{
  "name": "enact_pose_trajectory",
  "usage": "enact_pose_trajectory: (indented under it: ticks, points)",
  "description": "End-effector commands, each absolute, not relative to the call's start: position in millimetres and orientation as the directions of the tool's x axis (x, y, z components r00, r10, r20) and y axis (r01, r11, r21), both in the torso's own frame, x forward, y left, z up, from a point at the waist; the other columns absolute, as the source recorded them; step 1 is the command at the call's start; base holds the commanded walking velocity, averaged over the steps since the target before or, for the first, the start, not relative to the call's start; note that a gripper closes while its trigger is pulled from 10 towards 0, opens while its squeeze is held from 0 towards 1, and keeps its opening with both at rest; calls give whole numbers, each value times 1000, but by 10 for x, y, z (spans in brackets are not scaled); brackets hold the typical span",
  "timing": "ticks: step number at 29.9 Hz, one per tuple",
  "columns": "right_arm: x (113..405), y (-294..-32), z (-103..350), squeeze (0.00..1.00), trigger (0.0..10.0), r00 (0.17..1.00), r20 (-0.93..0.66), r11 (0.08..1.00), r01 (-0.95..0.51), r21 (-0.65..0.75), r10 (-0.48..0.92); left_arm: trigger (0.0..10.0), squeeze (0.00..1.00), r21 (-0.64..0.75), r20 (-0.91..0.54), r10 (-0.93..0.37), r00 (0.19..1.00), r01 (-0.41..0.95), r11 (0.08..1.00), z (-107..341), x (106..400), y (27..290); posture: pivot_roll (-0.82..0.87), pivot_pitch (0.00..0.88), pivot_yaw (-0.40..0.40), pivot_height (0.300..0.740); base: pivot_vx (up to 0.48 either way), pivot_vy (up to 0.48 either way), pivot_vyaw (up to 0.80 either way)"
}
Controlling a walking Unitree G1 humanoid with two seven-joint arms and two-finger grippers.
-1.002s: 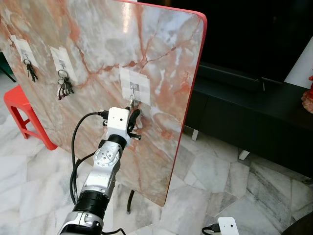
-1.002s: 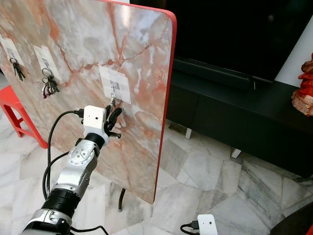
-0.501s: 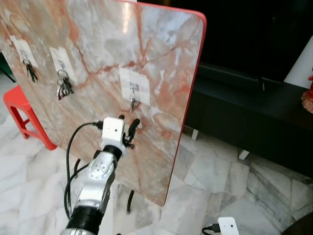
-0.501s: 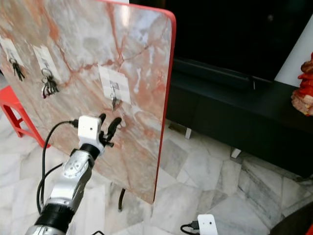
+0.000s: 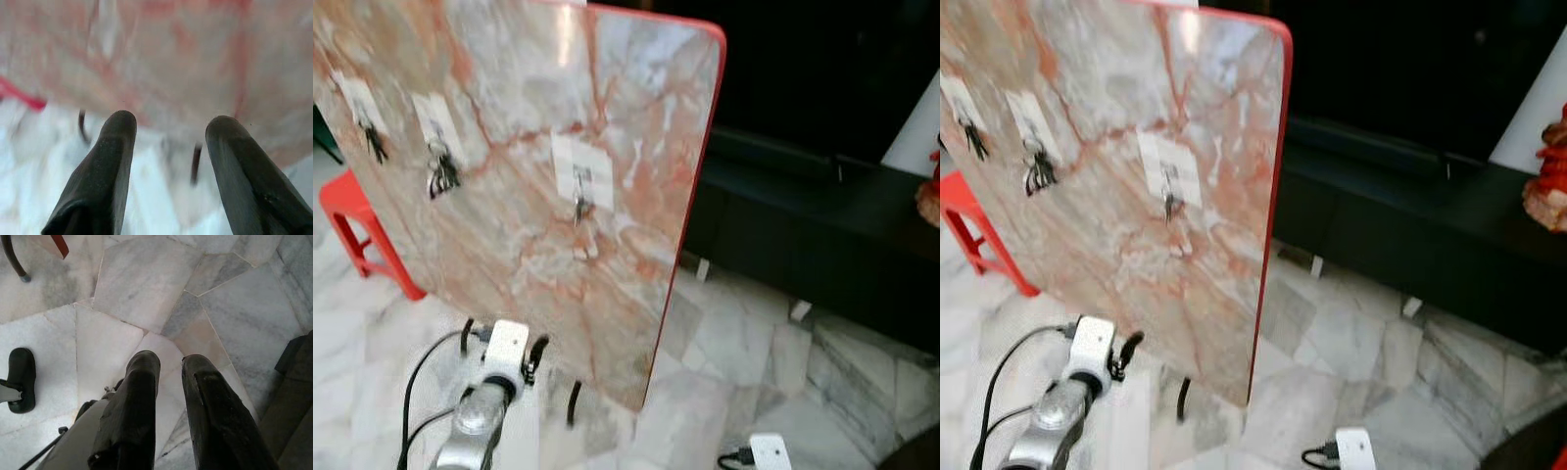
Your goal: Hang keys on a hook
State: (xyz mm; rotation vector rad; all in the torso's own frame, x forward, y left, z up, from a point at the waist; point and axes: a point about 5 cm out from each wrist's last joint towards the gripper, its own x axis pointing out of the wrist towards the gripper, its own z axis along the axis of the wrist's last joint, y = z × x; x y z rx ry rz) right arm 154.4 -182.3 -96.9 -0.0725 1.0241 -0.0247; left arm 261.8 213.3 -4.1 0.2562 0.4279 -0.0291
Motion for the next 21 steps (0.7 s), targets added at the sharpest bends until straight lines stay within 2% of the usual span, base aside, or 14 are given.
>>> enact_pose_trajectory:
  ticks: [1, 5, 6, 10, 13, 15, 21]
  points:
    - [1530, -1838, -973, 0, 10000, 515, -854, 997, 5, -73, -65, 10000, 0, 258, -465, 80, 881, 49, 965, -125, 2566, 2228, 1, 0, -52, 740, 0, 0, 0]
    - [1528, -1833, -975, 0, 10000, 514, -855, 997, 9, -74, -68, 10000, 0, 260, -604, 150, 783, 15, 965, -378, 2331, 2330, -4, 0, -47, 740, 0, 0, 0]
    - [1528, -1836, -974, 0, 10000, 515, -854, 997, 14, -74, -71, 10000, 0, 270, -658, 168, 734, 22, 963, -493, 2196, 2333, -4, 0, -46, 740, 0, 0, 0]
    - [1527, -1841, -974, 0, 10000, 517, -852, 997, 28, -77, -81, 10000, 0, 256, -708, 188, 681, -2, 967, -607, 2041, 2329, -5, 0, -45, 740, 0, 0, 0]
    - [1525, -1842, -975, 0, 10000, 515, -853, 996, 36, -80, -87, 10000, 0, 264, -768, 212, 604, -3, 965, -742, 1831, 2323, -6, 0, -45, 740, 0, 0, 0]
    - [1524, -1840, -975, 0, 10000, 514, -853, 996, 37, -80, -87, 10000, 0, 267, -782, 218, 584, -2, 964, -772, 1777, 2324, -6, 0, -45, 740, 0, 139, 0]
    - [1511, -1845, -981, 0, 10000, 508, -856, 995, 48, -83, -96, 10000, 0, 265, -798, 230, 557, -19, 964, -818, 1669, 2349, -7, 0, -43, 740, 0, 466, 0]
